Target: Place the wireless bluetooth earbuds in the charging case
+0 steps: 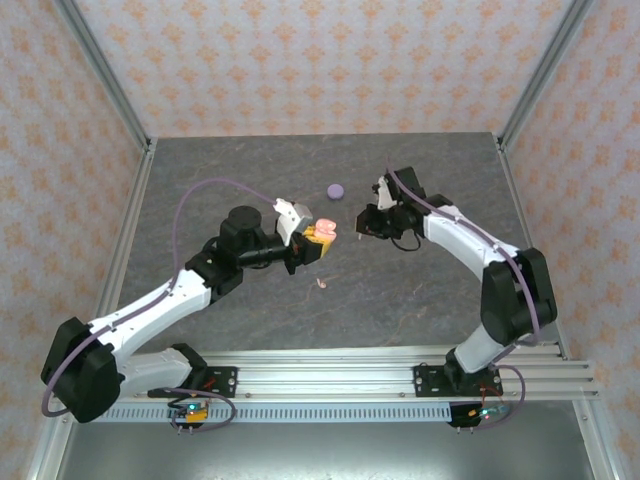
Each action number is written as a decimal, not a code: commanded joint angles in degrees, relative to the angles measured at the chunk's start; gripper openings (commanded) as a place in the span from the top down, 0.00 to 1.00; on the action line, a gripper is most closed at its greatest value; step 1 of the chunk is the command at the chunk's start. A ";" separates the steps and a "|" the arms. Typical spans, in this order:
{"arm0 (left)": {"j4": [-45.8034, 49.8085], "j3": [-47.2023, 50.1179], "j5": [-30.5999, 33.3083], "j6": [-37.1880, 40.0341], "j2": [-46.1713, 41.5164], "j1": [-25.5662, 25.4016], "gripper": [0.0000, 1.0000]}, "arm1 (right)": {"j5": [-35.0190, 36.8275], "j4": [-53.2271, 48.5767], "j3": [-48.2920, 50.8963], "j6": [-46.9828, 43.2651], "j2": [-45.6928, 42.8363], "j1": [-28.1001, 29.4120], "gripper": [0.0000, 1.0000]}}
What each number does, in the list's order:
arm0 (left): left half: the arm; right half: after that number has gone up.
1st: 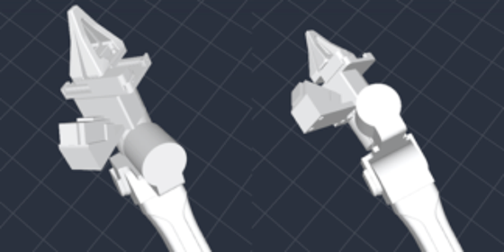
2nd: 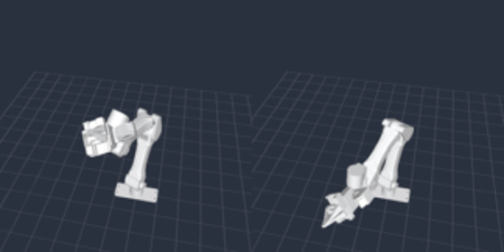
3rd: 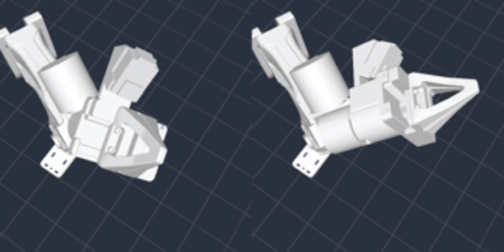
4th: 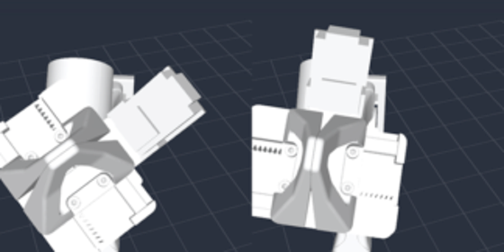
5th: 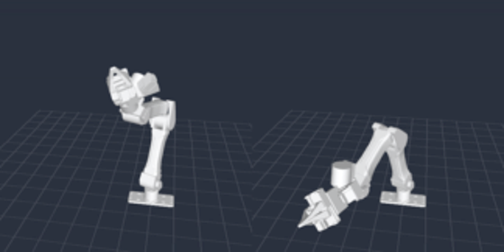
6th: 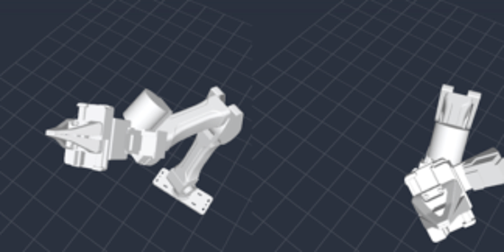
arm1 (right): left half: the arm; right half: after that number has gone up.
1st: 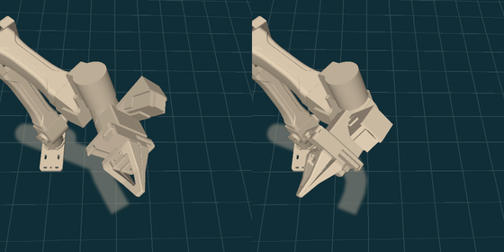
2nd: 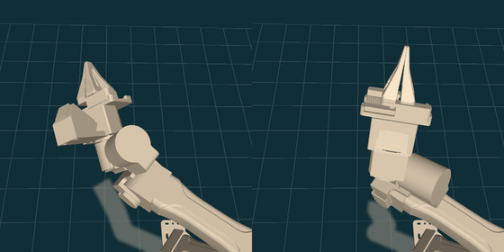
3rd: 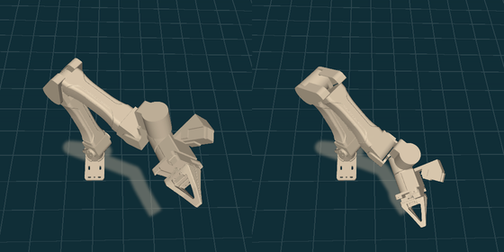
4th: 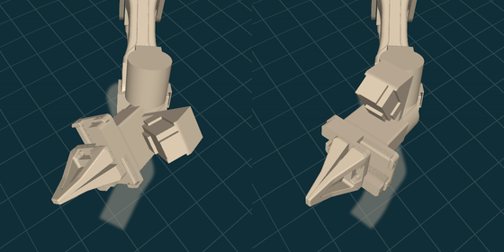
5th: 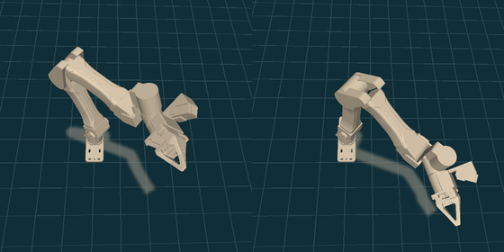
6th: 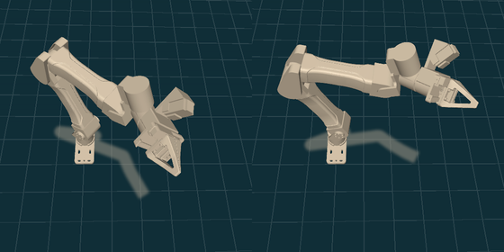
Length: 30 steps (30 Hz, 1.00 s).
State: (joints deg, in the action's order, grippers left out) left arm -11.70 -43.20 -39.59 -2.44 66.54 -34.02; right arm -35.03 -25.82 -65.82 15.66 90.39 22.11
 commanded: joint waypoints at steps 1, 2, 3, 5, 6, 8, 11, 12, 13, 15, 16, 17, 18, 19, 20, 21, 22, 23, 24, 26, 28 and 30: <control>-5.11 0.71 2.44 -2.02 0.54 0.06 0.85 | -2.42 1.61 0.00 -0.26 -4.67 0.13 0.83; -5.62 0.86 2.84 -2.31 0.72 0.09 0.85 | -2.86 1.70 -0.14 -0.32 -5.78 0.11 0.83; -6.06 1.01 3.07 -2.48 0.91 0.08 0.85 | -3.29 1.74 -0.25 -0.30 -6.76 0.06 0.83; -6.93 1.35 3.63 -2.69 1.28 0.03 0.85 | -4.24 2.05 -0.34 -0.48 -8.69 0.13 0.83; -7.23 1.45 3.82 -2.84 1.43 0.08 0.85 | -4.49 2.15 -0.38 -0.52 -9.67 0.05 0.83; -7.52 1.45 3.75 -2.97 1.98 0.08 0.85 | -5.57 2.73 -0.53 -0.33 -11.34 0.08 0.83; -8.40 1.54 3.27 -3.25 2.66 0.07 0.85 | -7.87 4.57 -0.75 1.00 -13.55 0.05 0.83; -8.51 1.58 3.23 -3.36 2.86 0.09 0.85 | -8.59 5.09 -0.95 1.44 -14.06 0.13 0.83; -8.60 1.53 3.12 -3.34 3.01 0.05 0.85 | -9.13 5.52 -1.18 1.90 -14.48 0.13 0.83; -8.86 1.39 2.90 -3.53 3.45 0.09 0.85 | -10.27 6.42 -1.71 2.68 -15.40 0.26 0.83; -8.99 1.37 2.74 -3.62 3.57 0.10 0.85 | -10.50 6.91 -1.92 2.98 -15.68 0.47 0.83; -9.24 1.39 2.44 -3.71 3.81 0.05 0.85 | -10.84 7.41 -2.15 3.20 -15.92 0.74 0.83; -9.39 1.31 2.33 -3.87 4.01 0.02 0.85 | -11.11 7.98 -2.44 3.44 -16.12 1.15 0.83; -9.43 1.25 2.25 -4.10 4.18 0.09 0.85 | -11.25 8.46 -2.65 3.71 -16.20 1.51 0.83; -9.54 1.03 2.08 -4.30 4.46 0.08 0.85 | -11.50 9.00 -2.92 4.00 -16.12 1.99 0.83; -9.73 0.90 1.90 -4.59 4.72 0.09 0.85 | -11.64 9.20 -3.29 4.00 -15.94 2.53 0.83; -9.91 0.76 1.85 -4.96 4.92 0.07 0.85 | -11.43 9.25 -3.59 3.98 -15.83 2.98 0.83; -10.09 0.64 1.89 -5.04 5.09 0.07 0.85 | -11.38 9.38 -3.99 4.03 -15.60 3.55 0.83; -10.05 0.48 2.02 -5.18 5.23 0.04 0.85 | -11.35 9.47 -4.34 4.02 -15.43 3.95 0.83; -10.10 0.27 2.27 -5.49 5.50 0.00 0.85 | -11.15 9.84 -4.79 4.13 -15.18 4.80 0.83; -10.32 0.05 2.24 -5.78 5.68 0.01 0.85 | -10.97 10.21 -5.14 4.18 -14.92 5.63 0.83; -10.12 -0.26 2.33 -6.05 5.97 0.01 0.85 | -10.95 10.57 -5.44 4.28 -14.64 6.17 0.83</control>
State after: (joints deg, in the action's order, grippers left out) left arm -18.90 -42.26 -37.01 -7.66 72.07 -34.02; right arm -45.08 -17.89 -68.95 19.51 75.75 27.55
